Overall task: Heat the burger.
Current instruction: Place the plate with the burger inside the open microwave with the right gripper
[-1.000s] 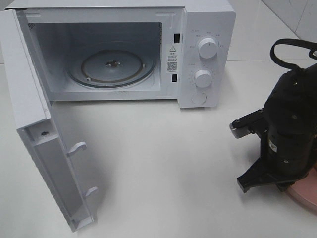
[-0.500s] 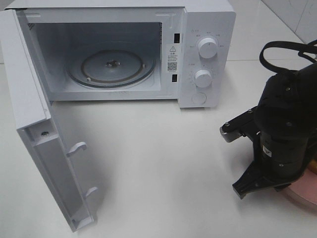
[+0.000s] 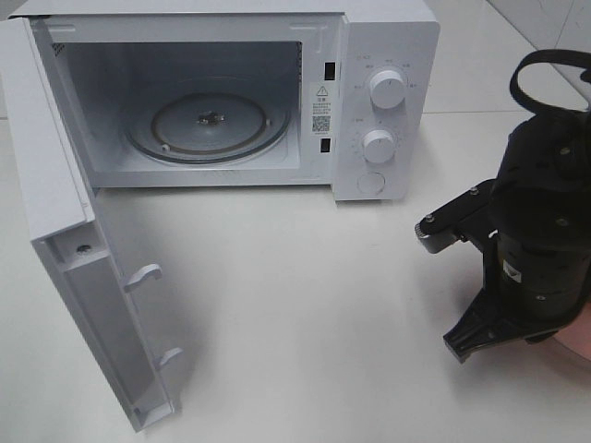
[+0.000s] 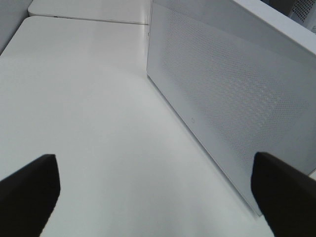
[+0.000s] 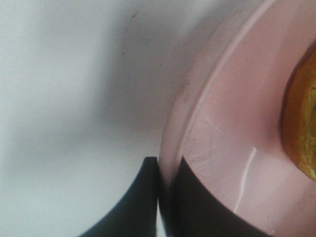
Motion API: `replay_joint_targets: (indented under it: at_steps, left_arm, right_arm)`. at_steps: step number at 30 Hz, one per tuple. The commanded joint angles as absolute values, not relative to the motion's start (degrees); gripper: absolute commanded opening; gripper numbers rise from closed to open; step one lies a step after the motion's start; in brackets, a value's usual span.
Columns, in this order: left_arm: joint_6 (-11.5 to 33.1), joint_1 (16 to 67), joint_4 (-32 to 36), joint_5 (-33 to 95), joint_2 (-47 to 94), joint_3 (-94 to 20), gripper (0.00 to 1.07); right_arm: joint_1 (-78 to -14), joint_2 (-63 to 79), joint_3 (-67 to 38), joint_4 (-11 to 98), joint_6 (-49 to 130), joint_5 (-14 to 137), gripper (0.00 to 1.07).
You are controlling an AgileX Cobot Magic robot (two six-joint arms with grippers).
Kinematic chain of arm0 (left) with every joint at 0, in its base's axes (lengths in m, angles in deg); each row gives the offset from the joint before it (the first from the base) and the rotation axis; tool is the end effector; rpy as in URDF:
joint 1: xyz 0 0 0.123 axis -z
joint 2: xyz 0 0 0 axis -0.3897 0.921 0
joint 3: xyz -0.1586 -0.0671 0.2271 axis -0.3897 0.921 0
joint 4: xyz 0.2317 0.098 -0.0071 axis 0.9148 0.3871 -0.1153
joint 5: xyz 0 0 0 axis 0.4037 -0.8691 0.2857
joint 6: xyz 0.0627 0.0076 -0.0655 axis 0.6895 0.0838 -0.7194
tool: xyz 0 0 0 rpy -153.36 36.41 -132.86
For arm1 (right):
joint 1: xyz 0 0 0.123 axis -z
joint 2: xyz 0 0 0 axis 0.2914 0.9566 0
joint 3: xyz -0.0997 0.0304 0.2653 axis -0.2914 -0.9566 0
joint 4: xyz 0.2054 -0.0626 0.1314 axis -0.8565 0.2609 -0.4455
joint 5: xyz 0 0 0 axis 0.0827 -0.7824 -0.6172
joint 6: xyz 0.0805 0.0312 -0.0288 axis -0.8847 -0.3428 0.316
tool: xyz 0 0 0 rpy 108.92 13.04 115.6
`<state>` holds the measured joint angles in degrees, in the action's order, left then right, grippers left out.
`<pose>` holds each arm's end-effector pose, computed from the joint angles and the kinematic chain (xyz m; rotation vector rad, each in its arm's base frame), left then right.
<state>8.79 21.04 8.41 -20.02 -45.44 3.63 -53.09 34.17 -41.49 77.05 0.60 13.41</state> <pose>-0.0091 -0.0119 0.2820 0.0084 2.0285 -0.1325 0.2187 0.1160 0.1417 -0.6566 2.8448 -0.5308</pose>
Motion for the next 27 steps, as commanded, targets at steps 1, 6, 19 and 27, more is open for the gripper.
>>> replay_joint_targets:
  at_steps: [1, 6, 19, 27]
  left_arm:
    - [8.68, 21.16, 8.18, -19.39, -46.19, 3.86, 0.98]
    - [8.68, 21.16, 8.18, -19.39, -46.19, 3.86, 0.98]
    - [8.68, 21.16, 8.18, -19.39, -46.19, 3.86, 0.98]
    - [8.68, 21.16, 8.18, -19.39, -46.19, 3.86, 0.98]
  right_arm:
    - [-53.38, 32.68, -41.61, 80.31, 0.25, 10.03, 0.00]
    - [-54.30, 30.56, -41.61, 81.46, 0.31, 8.26, 0.00]
    - [-54.41, 29.93, -41.61, 82.43, 0.31, 3.67, 0.00]
    - [-57.10, 29.93, -43.55, 81.74, 1.46, 3.22, 0.00]
